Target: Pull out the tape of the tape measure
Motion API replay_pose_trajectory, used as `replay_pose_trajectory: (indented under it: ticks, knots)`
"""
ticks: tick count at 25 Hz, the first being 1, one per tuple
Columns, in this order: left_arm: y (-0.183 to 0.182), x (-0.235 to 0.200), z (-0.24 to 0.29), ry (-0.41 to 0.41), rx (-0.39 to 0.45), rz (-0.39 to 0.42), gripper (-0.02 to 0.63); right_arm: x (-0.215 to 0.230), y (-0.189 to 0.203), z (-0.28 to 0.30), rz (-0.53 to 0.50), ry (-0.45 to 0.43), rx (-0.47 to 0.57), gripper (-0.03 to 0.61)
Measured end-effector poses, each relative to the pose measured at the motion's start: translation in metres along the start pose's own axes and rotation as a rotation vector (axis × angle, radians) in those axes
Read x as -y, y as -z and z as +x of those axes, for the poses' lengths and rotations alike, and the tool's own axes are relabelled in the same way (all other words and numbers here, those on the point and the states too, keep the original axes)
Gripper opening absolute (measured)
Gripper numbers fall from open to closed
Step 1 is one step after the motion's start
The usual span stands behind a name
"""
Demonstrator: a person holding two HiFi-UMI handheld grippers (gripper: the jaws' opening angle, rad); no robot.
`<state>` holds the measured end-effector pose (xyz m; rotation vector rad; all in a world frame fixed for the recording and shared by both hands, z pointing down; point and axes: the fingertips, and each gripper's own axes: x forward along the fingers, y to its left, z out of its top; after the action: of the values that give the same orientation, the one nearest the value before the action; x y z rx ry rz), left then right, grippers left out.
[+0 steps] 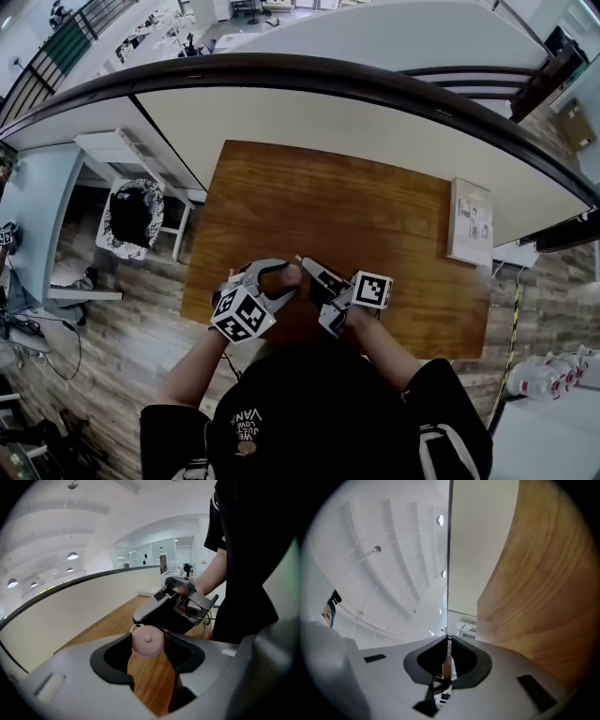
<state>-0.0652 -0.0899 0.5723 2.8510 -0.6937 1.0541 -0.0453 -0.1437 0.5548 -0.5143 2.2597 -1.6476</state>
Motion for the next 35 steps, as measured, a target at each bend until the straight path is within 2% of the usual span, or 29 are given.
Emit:
replay_pose_trajectory:
  ticks: [5,10,18,22,26,35]
  knots:
    - [0.001,-0.003,0.001,0.001,0.033,-0.081,0.222,-0.003,-0.005,-0.001,-0.057,0.021,0.026,0.025]
    - [0.002,-0.005,0.002,0.013,0.062,-0.153,0.222,0.013,-0.017,-0.011,0.018,0.074,0.122,0.017]
    - [0.002,-0.007,-0.001,0.023,0.079,-0.160,0.221,0.028,-0.045,-0.037,0.008,0.175,0.220,0.012]
    - [0.005,-0.006,-0.003,0.026,0.077,-0.163,0.221,0.032,-0.059,-0.051,0.049,0.191,0.298,0.012]
    - [0.011,-0.004,-0.005,0.025,0.069,-0.166,0.221,0.036,-0.069,-0.070,0.011,0.254,0.327,0.012]
    - [0.020,-0.005,-0.002,0.025,0.047,-0.172,0.221,0.044,-0.093,-0.096,0.057,0.239,0.465,0.012]
